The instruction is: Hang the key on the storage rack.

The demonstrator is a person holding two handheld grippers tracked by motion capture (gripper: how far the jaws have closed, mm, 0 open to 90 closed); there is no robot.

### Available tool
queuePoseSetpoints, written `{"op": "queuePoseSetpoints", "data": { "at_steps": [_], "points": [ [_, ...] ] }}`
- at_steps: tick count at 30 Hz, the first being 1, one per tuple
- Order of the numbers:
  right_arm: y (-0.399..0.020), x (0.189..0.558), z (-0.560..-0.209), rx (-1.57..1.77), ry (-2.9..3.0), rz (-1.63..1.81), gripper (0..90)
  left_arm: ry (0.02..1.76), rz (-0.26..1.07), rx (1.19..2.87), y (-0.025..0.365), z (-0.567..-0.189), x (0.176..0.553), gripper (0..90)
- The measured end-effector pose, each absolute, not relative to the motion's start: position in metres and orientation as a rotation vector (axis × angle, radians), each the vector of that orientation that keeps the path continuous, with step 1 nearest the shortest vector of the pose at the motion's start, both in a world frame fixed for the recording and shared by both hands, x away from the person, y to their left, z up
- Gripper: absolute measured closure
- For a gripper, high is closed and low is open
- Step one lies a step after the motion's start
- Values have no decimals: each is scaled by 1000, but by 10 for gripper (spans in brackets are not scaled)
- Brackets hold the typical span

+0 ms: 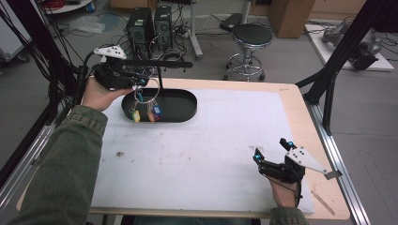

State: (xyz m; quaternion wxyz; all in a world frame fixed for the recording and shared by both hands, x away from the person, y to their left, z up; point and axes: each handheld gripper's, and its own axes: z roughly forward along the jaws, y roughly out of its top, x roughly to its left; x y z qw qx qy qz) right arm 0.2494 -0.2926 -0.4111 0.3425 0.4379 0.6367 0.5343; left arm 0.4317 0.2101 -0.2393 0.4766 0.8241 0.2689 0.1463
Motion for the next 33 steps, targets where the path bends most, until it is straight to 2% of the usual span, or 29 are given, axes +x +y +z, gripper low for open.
{"op": "queuePoseSetpoints", "data": {
  "at_steps": [12, 27, 33],
  "points": [
    [-294, 250, -412, 1154, 1645, 1405, 8, 604, 389, 1990, 198, -226, 457, 829],
    [-294, 249, -413, 1157, 1648, 1397, 8, 569, 413, 1962, 177, -250, 486, 829],
    [-297, 250, -414, 1162, 1643, 1398, 8, 577, 467, 1936, 177, -254, 492, 830]
  ]
}}
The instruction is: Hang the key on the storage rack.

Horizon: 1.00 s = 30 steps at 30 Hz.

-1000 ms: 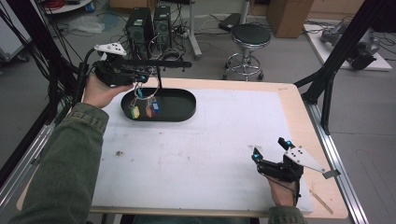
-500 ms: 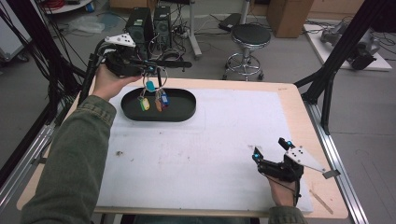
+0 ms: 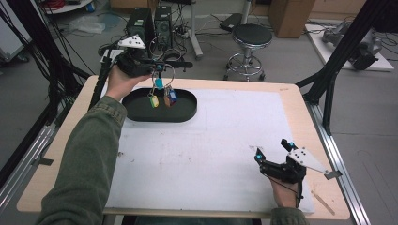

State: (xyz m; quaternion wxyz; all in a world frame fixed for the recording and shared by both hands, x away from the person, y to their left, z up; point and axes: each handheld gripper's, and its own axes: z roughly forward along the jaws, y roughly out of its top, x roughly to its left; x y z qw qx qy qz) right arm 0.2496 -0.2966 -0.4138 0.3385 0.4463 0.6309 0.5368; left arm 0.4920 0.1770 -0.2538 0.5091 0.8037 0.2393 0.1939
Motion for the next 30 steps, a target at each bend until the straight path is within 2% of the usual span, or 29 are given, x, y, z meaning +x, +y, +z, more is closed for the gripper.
{"op": "queuePoseSetpoints", "data": {
  "at_steps": [7, 18, 24, 30],
  "points": [
    [-297, 249, -414, 1158, 1648, 1396, 8, 571, 561, 1900, 180, -259, 501, 831],
    [-295, 249, -415, 1164, 1653, 1385, 8, 632, 541, 1813, 182, -270, 516, 831],
    [-296, 249, -415, 1165, 1653, 1387, 8, 675, 501, 1853, 185, -280, 523, 830],
    [-297, 248, -414, 1171, 1645, 1391, 8, 688, 526, 1897, 179, -283, 523, 830]
  ]
}}
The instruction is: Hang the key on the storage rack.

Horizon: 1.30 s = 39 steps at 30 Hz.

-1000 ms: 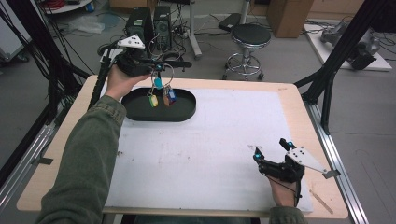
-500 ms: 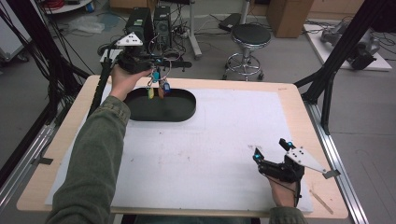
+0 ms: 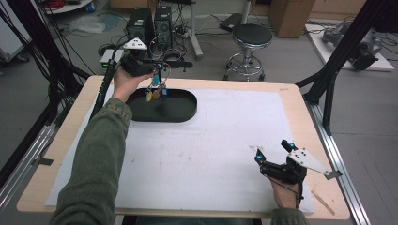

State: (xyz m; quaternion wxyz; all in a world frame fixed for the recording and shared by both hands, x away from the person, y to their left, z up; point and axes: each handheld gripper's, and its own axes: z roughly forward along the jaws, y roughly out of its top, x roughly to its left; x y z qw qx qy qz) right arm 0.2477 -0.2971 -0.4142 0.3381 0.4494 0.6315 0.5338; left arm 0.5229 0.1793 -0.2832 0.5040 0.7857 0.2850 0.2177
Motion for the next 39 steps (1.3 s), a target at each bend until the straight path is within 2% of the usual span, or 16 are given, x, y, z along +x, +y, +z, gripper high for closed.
{"op": "queuePoseSetpoints", "data": {
  "at_steps": [8, 14, 19, 27, 31, 33, 39],
  "points": [
    [-299, 248, -414, 1174, 1640, 1399, 8, 724, 549, 1953, 172, -289, 523, 830],
    [-298, 247, -414, 1178, 1641, 1405, 8, 828, 545, 1853, 174, -288, 515, 816],
    [-300, 247, -414, 1178, 1634, 1408, 8, 840, 491, 1758, 180, -282, 509, 619],
    [-299, 248, -414, 1177, 1631, 1416, 8, 867, 488, 1795, 182, -273, 499, 232],
    [-298, 248, -414, 1175, 1637, 1415, 9, 904, 469, 1809, 181, -273, 498, 101],
    [-298, 248, -414, 1175, 1639, 1415, 9, 933, 513, 1815, 180, -273, 495, 27],
    [-298, 248, -414, 1179, 1634, 1424, 9, 933, 516, 1829, 181, -276, 490, 16]
  ]
}}
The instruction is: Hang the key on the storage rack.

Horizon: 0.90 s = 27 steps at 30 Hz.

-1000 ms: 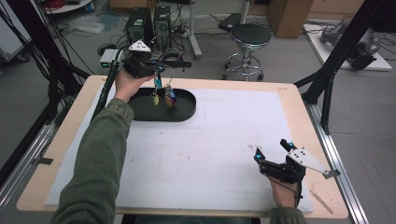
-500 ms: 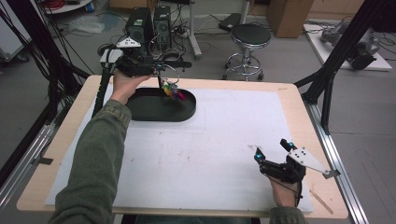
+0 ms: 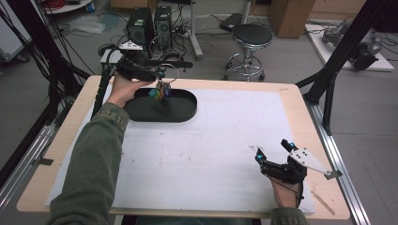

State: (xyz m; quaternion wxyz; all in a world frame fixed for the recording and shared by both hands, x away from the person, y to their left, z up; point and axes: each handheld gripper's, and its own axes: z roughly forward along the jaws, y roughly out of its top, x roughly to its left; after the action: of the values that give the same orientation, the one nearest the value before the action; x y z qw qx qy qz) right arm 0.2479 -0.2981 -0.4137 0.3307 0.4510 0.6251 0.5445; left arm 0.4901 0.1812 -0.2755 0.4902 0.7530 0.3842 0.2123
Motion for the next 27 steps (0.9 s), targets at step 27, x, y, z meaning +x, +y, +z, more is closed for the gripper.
{"op": "queuePoseSetpoints", "data": {
  "at_steps": [27],
  "points": [
    [-296, 248, -413, 1165, 1634, 1420, 8, 893, 505, 1794, 202, -287, 446, 17]
  ]
}}
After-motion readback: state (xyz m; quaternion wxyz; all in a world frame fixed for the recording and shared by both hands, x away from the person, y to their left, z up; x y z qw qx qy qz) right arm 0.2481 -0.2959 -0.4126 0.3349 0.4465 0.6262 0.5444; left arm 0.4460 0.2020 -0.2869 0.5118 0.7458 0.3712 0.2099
